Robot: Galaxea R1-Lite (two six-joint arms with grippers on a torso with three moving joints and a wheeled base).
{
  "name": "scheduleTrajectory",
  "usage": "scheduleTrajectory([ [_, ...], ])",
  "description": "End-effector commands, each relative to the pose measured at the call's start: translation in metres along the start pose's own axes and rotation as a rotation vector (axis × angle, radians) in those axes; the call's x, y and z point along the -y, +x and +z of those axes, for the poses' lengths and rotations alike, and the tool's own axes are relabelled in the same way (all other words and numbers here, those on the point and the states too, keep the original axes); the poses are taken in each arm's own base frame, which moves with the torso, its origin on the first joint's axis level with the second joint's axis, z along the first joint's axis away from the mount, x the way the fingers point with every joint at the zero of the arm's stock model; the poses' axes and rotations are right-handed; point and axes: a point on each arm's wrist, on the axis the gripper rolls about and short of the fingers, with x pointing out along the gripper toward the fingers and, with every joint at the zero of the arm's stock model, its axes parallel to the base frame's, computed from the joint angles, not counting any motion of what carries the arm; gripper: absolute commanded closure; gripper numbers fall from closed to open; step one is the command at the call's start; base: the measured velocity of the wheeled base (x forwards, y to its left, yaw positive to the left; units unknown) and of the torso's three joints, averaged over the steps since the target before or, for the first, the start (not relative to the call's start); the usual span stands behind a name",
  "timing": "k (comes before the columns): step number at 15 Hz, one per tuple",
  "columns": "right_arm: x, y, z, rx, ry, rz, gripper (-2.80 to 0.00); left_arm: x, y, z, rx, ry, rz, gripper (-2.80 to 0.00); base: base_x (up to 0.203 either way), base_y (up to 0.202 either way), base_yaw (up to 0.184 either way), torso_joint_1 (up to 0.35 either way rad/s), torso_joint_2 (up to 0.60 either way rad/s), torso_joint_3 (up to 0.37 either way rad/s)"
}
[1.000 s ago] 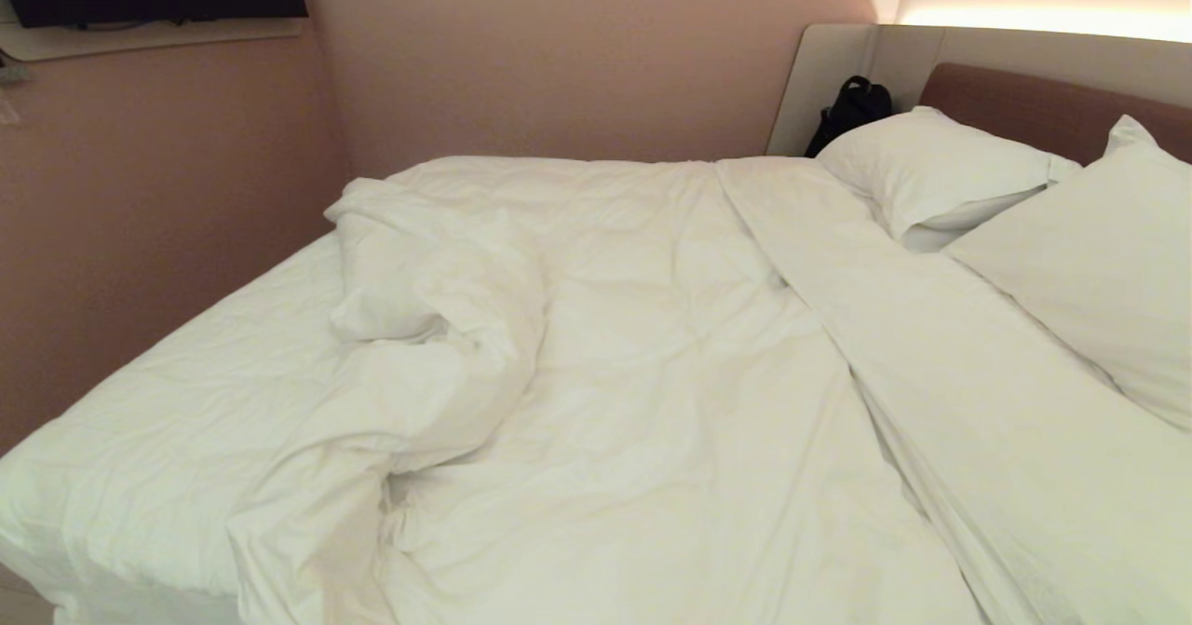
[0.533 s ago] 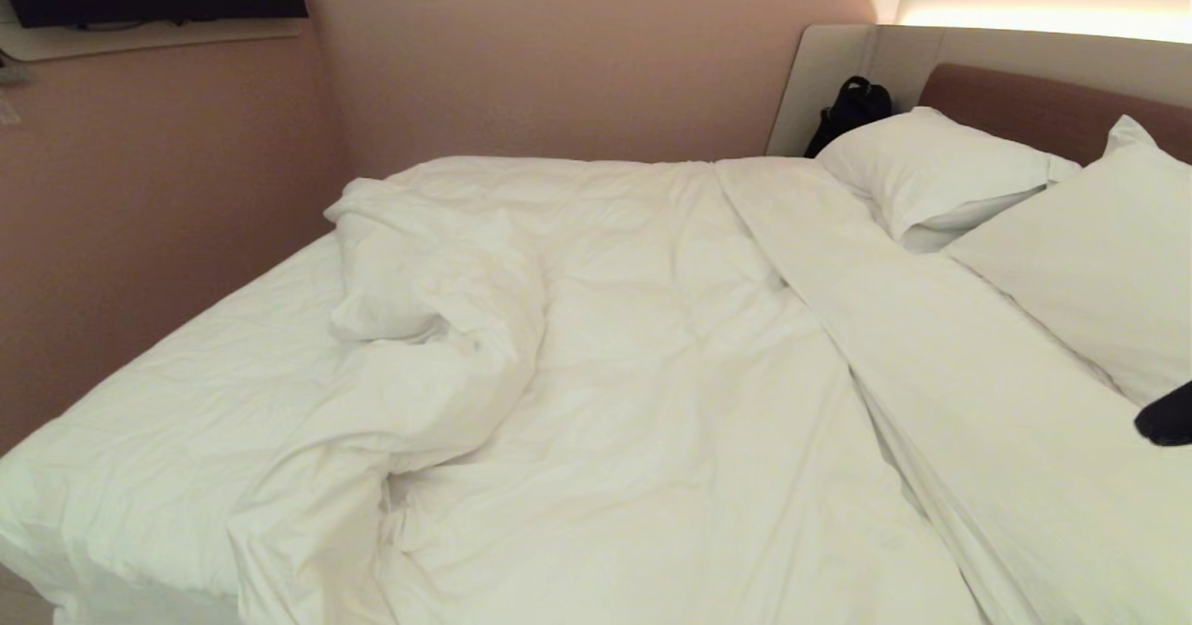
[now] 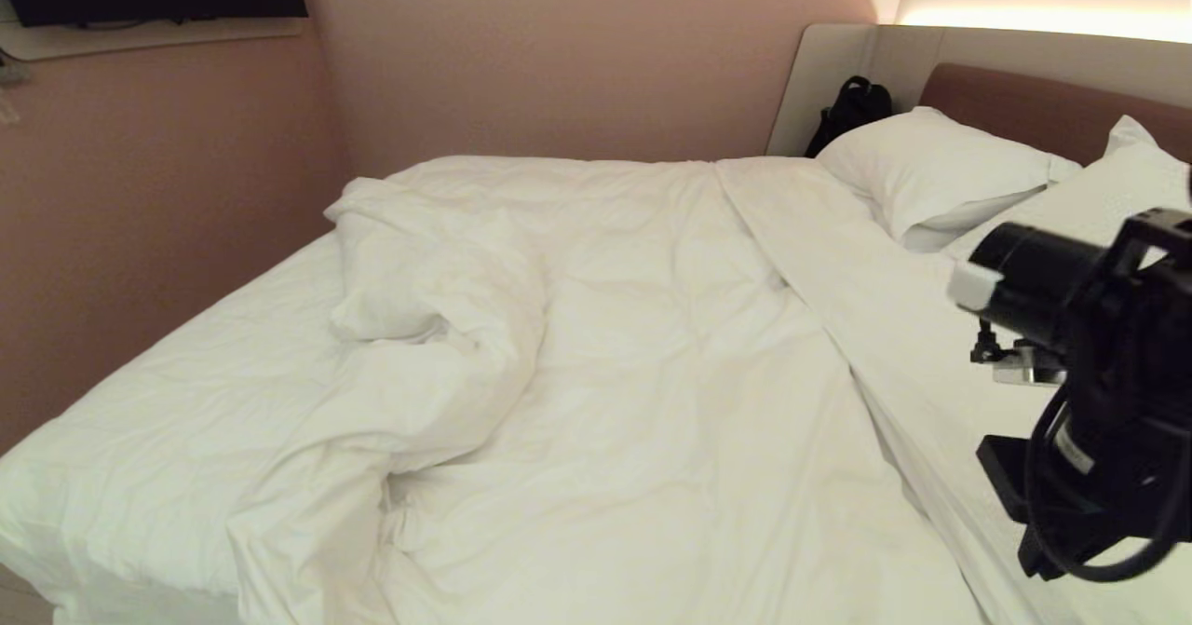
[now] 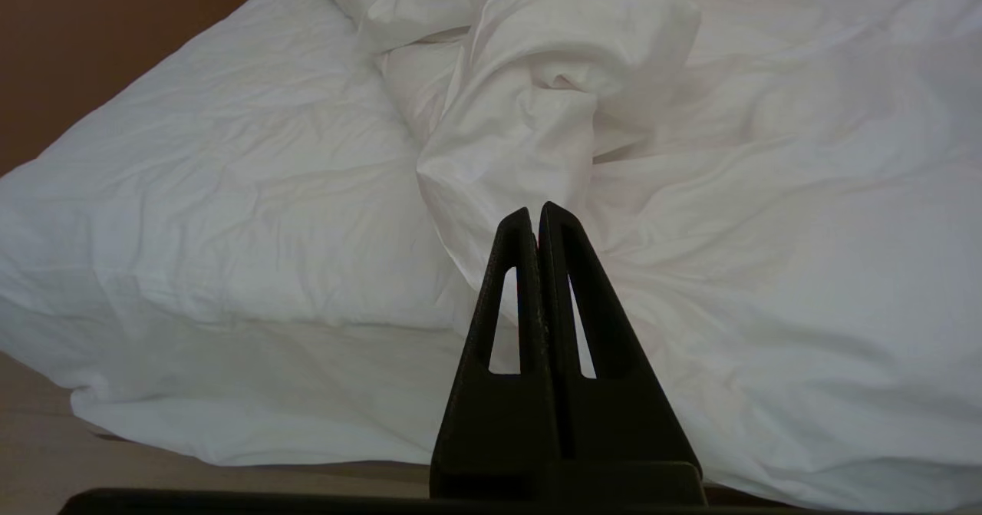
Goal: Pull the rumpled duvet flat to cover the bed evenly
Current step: Flatten the corners of the folded blanket
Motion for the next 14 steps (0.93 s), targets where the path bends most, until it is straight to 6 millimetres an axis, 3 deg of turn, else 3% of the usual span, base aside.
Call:
scheduleTrajectory([
  [1, -0.006, 0.022, 0.021, 0.444, 0.054, -0.582, 0.0, 0.0, 0.0, 0.0, 0.0, 0.0, 0.0, 0.0, 0.0, 0.0, 0.0, 0.0, 0.0, 0.0],
  [8, -0.046, 0.09, 0.05, 0.348, -0.074, -0.763, 0.0, 0.0, 0.0, 0.0, 0.0, 0.0, 0.0, 0.0, 0.0, 0.0, 0.0, 0.0, 0.0, 0.0],
  [14, -0.064, 0.144, 0.063, 0.25, -0.149, -0.86, 0.0, 0.0, 0.0, 0.0, 0.0, 0.0, 0.0, 0.0, 0.0, 0.0, 0.0, 0.0, 0.0, 0.0],
])
